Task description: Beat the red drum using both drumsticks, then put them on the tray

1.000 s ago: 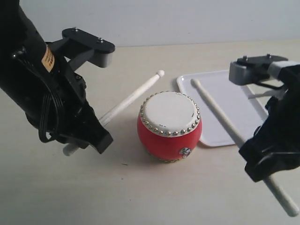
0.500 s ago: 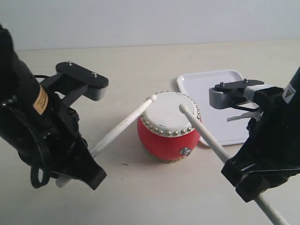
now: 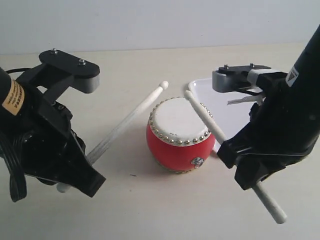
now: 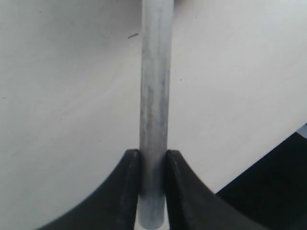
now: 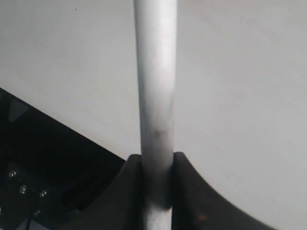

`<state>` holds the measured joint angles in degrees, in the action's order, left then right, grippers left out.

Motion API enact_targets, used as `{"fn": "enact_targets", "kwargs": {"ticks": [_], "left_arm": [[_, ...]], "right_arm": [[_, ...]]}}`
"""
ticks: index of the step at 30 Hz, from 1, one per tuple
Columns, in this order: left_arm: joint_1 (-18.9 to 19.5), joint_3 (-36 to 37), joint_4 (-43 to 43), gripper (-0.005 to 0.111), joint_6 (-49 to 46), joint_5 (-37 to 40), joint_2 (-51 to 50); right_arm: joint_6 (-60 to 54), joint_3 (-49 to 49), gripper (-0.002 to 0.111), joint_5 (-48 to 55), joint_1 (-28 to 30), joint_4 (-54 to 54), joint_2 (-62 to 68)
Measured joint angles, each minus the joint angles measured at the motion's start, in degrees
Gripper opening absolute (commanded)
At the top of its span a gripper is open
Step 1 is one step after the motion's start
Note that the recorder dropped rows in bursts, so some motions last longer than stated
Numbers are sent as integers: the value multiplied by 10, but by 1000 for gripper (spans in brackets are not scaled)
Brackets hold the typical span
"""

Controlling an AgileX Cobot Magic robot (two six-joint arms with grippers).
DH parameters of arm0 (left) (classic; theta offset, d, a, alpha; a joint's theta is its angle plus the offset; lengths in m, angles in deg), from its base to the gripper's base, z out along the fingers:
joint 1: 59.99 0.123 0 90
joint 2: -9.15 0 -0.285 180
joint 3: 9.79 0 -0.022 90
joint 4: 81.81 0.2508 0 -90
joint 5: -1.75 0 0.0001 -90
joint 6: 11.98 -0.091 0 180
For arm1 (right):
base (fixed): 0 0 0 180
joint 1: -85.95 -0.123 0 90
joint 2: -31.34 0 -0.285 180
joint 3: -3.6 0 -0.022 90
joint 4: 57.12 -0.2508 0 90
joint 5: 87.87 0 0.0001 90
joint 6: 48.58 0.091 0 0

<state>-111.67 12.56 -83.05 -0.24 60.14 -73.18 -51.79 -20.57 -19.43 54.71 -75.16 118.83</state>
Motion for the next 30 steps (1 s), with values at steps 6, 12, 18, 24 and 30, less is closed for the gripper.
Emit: {"fn": "enact_targets", "kwargs": {"ticks": [6,12,18,24,30], "left_arm": [[0,-39,-2,0,0,12,24],[0,-24,-2,0,-8,-10,-13],[0,11,-25,0,-30,-22,-116],[0,11,-43,0,-49,-20,-143],[0,-45,-49,0,-51,22,-46]], "right_arm": [[-2,-47,0,-25,0,2,88],[9,-36,0,-21,0,5,62],[28,-12,0,-8,0,12,-47],[27,-11,0,-29,0,9,-62],[-24,-35,0,-73,0,-47,95]]}}
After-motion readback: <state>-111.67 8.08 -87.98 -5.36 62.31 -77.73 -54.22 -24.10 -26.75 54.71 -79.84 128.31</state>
